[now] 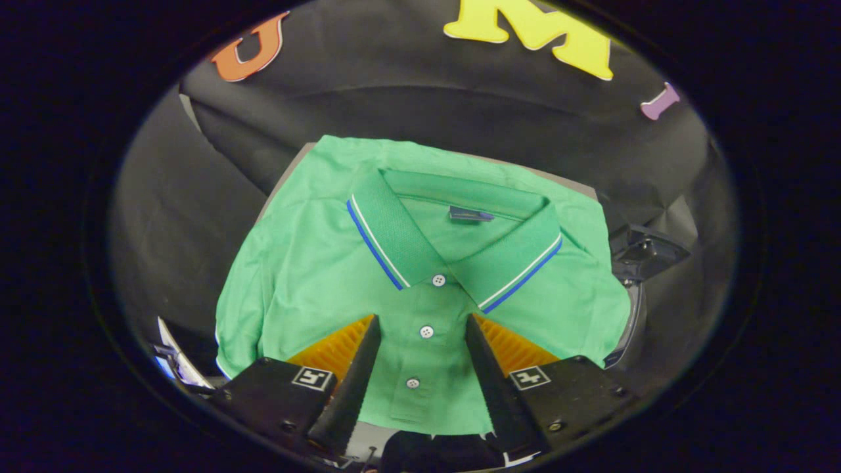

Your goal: Put the clothes into the washing machine and then close the washing machine lid.

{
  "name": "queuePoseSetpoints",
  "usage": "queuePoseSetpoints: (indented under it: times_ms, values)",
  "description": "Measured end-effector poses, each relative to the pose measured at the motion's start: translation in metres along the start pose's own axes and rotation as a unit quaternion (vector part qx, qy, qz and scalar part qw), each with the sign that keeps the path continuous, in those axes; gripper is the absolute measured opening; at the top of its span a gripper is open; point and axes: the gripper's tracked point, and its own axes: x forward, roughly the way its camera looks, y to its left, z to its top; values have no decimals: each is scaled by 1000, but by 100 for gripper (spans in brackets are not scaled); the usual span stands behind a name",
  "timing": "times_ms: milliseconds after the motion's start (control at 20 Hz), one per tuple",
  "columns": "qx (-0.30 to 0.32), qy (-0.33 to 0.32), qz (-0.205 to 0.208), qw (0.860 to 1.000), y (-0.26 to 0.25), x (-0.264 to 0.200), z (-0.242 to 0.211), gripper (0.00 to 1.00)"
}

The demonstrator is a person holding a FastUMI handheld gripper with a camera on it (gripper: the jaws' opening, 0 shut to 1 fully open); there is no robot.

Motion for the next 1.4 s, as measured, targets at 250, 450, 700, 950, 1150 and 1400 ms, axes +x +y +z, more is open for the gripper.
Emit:
queuePoseSetpoints:
  times_ms: [250,450,700,950,1150,1400]
  values:
    - [-7,-6,0,1000,-7,2,0,21]
    - [10,7,17,1000,-14,2,-3,9]
    - [20,1,24,999,-20,-12,2,7]
    - [49,-10,45,998,-30,-38,8,7]
    - [62,-23,53,996,-46,-62,9,7]
    - [79,-45,60,994,-64,-90,11,7]
